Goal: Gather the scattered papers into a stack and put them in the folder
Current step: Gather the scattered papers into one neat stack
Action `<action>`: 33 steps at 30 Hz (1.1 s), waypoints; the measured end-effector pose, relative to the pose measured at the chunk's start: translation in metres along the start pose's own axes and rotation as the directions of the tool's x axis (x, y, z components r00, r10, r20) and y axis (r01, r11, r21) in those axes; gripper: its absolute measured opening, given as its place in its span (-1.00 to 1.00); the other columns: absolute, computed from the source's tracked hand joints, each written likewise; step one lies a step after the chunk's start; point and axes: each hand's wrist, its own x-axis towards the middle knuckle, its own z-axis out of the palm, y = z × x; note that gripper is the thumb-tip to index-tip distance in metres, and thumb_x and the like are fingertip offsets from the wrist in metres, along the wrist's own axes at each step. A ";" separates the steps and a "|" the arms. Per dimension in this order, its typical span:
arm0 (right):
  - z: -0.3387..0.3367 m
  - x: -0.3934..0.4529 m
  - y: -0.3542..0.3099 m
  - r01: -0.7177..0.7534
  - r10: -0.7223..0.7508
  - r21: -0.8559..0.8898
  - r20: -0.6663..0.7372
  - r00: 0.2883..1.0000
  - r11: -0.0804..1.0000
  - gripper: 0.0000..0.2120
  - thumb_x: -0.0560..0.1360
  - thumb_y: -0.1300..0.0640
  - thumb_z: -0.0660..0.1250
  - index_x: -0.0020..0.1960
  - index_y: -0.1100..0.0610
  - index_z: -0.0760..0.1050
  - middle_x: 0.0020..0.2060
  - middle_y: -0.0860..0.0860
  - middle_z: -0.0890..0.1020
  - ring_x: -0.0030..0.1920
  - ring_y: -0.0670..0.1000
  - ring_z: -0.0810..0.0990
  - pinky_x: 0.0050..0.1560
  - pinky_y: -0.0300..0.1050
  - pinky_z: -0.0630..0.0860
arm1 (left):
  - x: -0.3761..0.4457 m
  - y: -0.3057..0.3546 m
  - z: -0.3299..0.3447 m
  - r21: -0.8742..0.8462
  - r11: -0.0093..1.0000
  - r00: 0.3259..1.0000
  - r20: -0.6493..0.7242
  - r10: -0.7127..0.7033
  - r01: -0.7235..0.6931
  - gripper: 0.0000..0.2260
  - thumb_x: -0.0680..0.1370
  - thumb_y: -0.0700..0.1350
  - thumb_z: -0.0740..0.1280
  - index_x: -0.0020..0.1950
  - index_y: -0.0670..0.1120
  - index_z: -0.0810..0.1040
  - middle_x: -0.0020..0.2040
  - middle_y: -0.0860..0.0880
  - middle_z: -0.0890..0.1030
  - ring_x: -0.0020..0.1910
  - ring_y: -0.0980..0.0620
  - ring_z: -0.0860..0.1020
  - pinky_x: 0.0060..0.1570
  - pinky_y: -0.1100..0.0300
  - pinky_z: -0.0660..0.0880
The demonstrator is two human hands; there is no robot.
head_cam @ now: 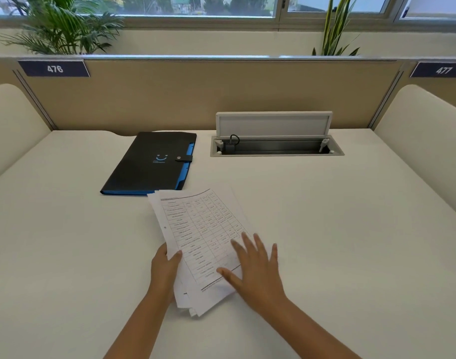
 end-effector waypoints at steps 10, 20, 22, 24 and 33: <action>-0.036 0.030 0.041 -0.266 0.397 0.753 0.008 0.918 0.602 -0.51 0.57 0.06 0.18 0.45 0.10 0.13 0.37 0.11 0.41 0.29 0.11 0.45 0.28 -0.02 0.39 | -0.013 0.028 0.014 -0.146 0.973 0.964 0.175 0.201 -0.177 -0.73 0.50 -0.10 0.29 0.08 0.27 0.46 0.01 0.21 0.64 -0.02 0.16 0.62 -0.21 0.25 0.59; -0.082 0.026 0.046 0.195 0.220 0.893 -0.303 0.927 0.406 -0.81 0.47 0.13 0.34 0.01 -0.12 0.50 -0.06 -0.20 0.66 -0.02 -0.18 0.63 -0.12 -0.35 0.57 | -0.024 0.080 0.026 -0.123 0.900 0.881 0.188 0.435 -0.419 -0.68 0.39 0.01 0.31 0.13 0.22 0.41 0.07 0.12 0.57 0.05 0.03 0.57 -0.08 0.19 0.58; -0.086 0.024 0.043 0.216 0.217 0.887 -0.325 0.921 0.408 -0.73 0.42 0.13 0.39 0.03 -0.17 0.49 -0.04 -0.24 0.63 -0.01 -0.24 0.61 -0.14 -0.41 0.54 | -0.027 0.087 0.031 -0.085 0.896 0.881 0.163 0.444 -0.436 -0.66 0.35 0.01 0.34 0.08 0.22 0.39 0.05 0.17 0.53 0.03 0.09 0.53 -0.11 0.24 0.52; -0.088 0.022 0.042 0.223 0.217 0.889 -0.328 0.919 0.399 -0.71 0.38 0.10 0.43 0.01 -0.20 0.50 -0.06 -0.27 0.64 -0.03 -0.27 0.61 -0.17 -0.43 0.54 | -0.029 0.094 0.033 -0.055 0.893 0.880 0.156 0.449 -0.446 -0.64 0.32 0.01 0.37 0.05 0.24 0.37 0.02 0.22 0.51 -0.01 0.14 0.51 -0.16 0.30 0.50; -0.119 0.016 0.029 0.343 0.154 0.867 -0.419 0.895 0.361 -0.72 0.26 0.00 0.50 -0.06 -0.19 0.55 -0.11 -0.28 0.67 -0.05 -0.19 0.64 -0.25 -0.34 0.57 | -0.046 0.132 0.037 -0.040 0.817 0.809 0.124 0.575 -0.575 -0.66 0.32 0.08 0.37 0.05 0.20 0.35 -0.01 0.23 0.49 -0.05 0.09 0.54 -0.16 0.27 0.54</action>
